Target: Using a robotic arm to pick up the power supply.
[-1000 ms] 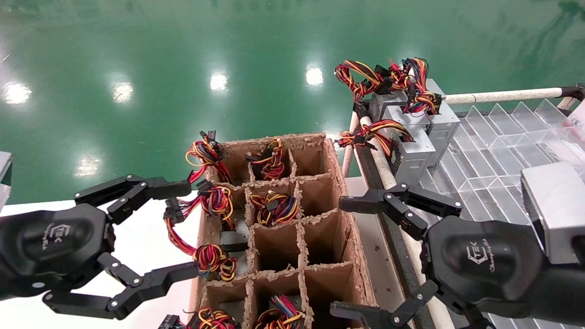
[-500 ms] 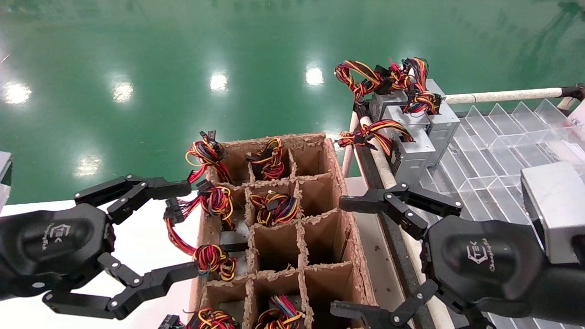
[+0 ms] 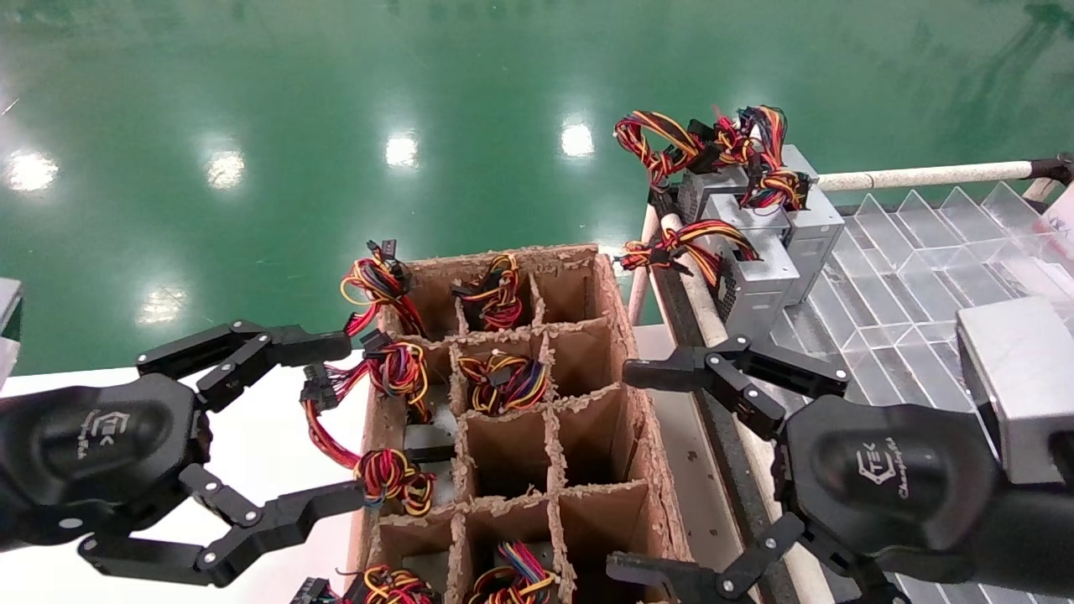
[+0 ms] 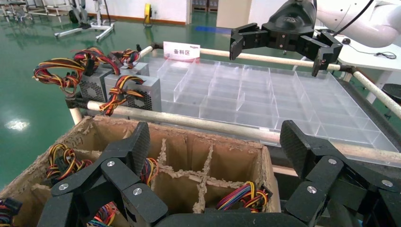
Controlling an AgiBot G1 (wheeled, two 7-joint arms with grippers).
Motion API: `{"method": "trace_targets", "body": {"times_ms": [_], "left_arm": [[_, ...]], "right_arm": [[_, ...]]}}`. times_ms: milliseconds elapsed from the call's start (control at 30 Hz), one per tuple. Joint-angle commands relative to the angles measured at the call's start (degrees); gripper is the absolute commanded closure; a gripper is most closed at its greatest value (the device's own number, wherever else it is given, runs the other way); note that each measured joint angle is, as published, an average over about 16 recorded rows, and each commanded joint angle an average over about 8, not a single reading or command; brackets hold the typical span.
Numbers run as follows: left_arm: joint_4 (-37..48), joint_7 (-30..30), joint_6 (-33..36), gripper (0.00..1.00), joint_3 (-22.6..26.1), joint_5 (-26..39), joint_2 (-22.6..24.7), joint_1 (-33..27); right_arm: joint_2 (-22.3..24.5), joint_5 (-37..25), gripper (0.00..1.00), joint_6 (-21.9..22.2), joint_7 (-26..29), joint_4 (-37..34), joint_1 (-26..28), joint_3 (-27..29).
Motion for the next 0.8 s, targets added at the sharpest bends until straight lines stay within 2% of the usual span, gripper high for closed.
{"method": "trace_targets", "body": {"times_ms": [33, 800], "left_arm": [[0.00, 0.00, 0.00, 0.00, 0.00, 0.00, 0.00, 0.00], [0.00, 0.00, 0.00, 0.00, 0.00, 0.00, 0.00, 0.00]], "right_arm": [[0.00, 0.00, 0.00, 0.00, 0.00, 0.00, 0.00, 0.00], [0.00, 0.00, 0.00, 0.00, 0.00, 0.00, 0.00, 0.00]]}}
